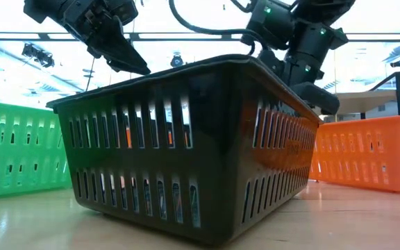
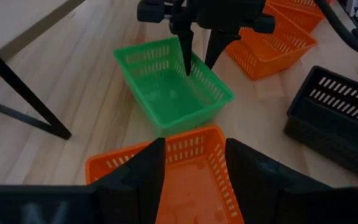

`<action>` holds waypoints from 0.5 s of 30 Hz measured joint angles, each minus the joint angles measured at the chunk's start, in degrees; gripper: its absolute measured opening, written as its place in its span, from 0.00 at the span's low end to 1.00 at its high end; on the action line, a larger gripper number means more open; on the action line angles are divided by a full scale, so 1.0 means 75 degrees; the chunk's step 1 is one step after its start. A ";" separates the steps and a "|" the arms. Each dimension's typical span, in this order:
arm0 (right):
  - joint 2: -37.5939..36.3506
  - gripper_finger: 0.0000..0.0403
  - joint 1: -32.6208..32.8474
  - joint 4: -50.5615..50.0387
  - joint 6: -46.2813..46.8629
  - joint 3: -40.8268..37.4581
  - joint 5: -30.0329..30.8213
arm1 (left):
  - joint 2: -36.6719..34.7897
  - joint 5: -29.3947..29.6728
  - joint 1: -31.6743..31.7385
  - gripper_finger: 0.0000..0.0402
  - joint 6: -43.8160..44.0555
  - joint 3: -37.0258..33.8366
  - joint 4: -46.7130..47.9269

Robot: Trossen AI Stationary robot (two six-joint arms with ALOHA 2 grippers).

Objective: Stack baskets on shelf by color
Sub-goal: Put the top green bin on the shelf

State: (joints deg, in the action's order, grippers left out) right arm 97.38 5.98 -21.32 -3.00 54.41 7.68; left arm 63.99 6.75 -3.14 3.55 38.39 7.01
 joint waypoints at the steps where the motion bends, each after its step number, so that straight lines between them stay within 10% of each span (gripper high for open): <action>1: 0.0000 0.30 0.0018 0.0024 -0.0068 0.0000 0.0000 | 0.0000 0.0001 0.0000 0.43 -0.0011 0.0000 0.0000; 8: 0.0000 0.04 0.0168 0.0329 -0.0287 0.0000 0.0006 | 0.0000 0.0002 -0.0001 0.43 0.0076 -0.0002 -0.0865; 15: 0.0006 0.02 0.0322 0.0392 -0.0214 0.0210 0.0032 | 0.0000 0.0003 -0.0072 0.43 0.0278 -0.0003 -0.1137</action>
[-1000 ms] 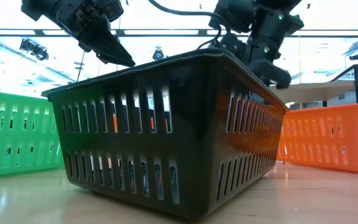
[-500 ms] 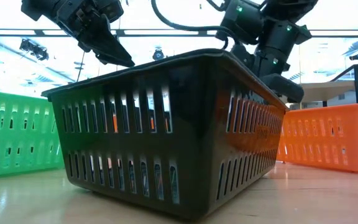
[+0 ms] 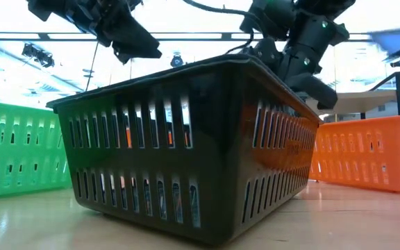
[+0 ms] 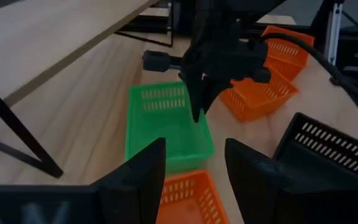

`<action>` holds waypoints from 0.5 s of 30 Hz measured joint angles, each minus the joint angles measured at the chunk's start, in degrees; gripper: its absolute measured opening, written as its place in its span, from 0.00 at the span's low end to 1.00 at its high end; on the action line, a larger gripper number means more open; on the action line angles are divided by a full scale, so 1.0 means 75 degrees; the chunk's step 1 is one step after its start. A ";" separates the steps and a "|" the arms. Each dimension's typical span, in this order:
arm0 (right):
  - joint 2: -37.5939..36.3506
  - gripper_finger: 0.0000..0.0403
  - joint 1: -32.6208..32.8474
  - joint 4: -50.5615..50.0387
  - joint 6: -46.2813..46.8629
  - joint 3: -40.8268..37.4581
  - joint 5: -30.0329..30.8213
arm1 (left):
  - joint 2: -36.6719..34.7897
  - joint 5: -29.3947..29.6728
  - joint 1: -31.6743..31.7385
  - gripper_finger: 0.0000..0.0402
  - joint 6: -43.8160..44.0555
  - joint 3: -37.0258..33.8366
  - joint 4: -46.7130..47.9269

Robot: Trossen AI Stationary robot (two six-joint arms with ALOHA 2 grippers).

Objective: Stack baskets on shelf by color
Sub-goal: Put the top green bin on the shelf

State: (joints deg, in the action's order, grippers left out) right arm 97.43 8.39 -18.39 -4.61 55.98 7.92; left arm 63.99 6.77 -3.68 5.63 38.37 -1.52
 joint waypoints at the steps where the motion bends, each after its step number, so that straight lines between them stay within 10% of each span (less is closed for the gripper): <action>1: 0.0002 0.02 0.0066 -0.0052 -0.0014 0.0156 0.0000 | 0.0001 -0.0001 -0.0022 0.43 0.0051 0.0000 -0.0054; 15: 0.0002 0.03 0.0880 -0.4148 -0.0436 0.3938 0.1054 | 0.0003 -0.0001 -0.0357 0.43 -0.0295 0.0000 -0.0841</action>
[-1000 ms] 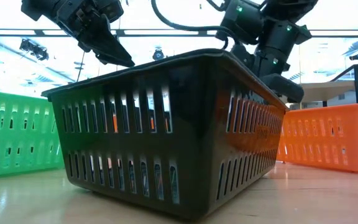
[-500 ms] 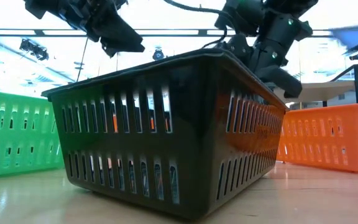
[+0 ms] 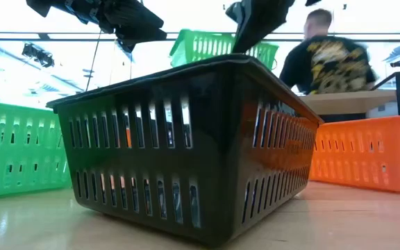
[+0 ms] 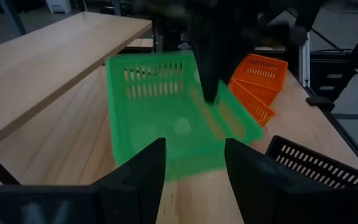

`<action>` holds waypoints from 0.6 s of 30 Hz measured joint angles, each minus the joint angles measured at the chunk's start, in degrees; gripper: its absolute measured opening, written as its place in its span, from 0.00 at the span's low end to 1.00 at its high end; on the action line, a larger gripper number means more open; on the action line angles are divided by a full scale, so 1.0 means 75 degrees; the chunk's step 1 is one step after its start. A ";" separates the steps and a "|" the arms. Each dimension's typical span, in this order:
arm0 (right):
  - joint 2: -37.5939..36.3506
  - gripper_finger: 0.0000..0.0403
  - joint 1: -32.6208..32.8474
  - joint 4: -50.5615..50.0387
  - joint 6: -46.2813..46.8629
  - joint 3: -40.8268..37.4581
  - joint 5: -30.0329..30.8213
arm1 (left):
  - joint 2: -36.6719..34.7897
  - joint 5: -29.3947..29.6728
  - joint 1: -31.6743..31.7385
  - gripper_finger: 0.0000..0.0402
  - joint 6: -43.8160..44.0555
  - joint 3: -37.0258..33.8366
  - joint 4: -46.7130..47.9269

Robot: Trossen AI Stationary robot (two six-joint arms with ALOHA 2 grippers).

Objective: Stack baskets on shelf by color
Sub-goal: Put the top green bin on the shelf

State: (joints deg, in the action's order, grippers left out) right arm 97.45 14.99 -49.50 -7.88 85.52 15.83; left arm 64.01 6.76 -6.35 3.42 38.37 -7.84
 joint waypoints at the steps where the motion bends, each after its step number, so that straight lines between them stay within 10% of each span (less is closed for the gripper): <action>1: 0.0000 0.03 0.0011 -0.0395 0.0052 0.0233 0.0078 | 0.0000 0.0000 -0.0002 0.43 -0.0038 0.0000 -0.0035; 18: -0.0003 0.04 -0.1274 -0.4821 0.5351 0.2059 0.1476 | -0.0003 0.0000 -0.0011 0.43 0.0055 0.0000 -0.0154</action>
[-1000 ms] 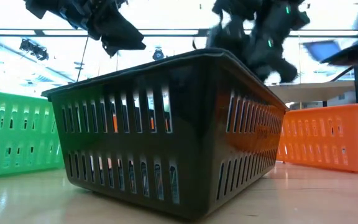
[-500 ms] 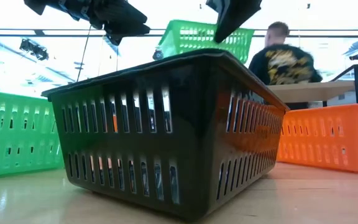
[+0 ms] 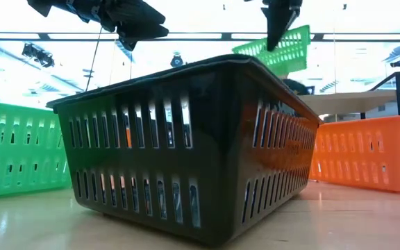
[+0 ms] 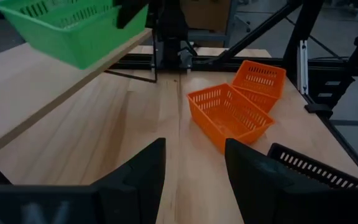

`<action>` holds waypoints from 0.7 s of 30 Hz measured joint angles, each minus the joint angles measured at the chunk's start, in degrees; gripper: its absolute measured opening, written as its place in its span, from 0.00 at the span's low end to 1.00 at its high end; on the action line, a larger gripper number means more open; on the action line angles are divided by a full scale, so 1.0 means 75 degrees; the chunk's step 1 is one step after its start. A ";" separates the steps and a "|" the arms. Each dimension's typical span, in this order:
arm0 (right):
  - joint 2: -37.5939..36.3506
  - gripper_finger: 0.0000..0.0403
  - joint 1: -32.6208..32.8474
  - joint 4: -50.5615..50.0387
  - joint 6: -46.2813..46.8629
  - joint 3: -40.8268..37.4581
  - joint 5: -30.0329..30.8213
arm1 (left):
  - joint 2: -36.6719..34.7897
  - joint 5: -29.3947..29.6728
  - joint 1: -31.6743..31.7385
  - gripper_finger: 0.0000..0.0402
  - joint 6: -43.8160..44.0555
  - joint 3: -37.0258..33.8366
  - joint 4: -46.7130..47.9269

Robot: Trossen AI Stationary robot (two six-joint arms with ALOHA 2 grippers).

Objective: Stack baskets on shelf by color
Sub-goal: Put the top green bin on the shelf

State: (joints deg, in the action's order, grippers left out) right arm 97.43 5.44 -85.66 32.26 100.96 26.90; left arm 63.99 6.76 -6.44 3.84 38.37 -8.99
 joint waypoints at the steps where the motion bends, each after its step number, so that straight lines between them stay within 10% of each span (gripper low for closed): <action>1: 0.0000 0.04 -0.0065 -0.0166 0.0346 0.0001 -0.0048 | 0.0000 0.0000 -0.0028 0.43 0.0000 0.0000 0.0031; 10: -0.0096 0.03 -0.0565 -0.0586 0.3792 -0.0005 -0.0851 | 0.0000 0.0000 -0.0038 0.43 0.0046 0.0000 0.0154; 21: -0.0115 0.03 -0.0986 -0.0579 0.6204 -0.0009 0.0249 | 0.0000 -0.0225 -0.0040 0.43 -0.0036 0.0000 0.0151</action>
State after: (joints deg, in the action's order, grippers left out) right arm 96.56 -1.96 -90.00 78.79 100.89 28.77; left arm 63.99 5.08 -6.74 3.57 38.37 -7.86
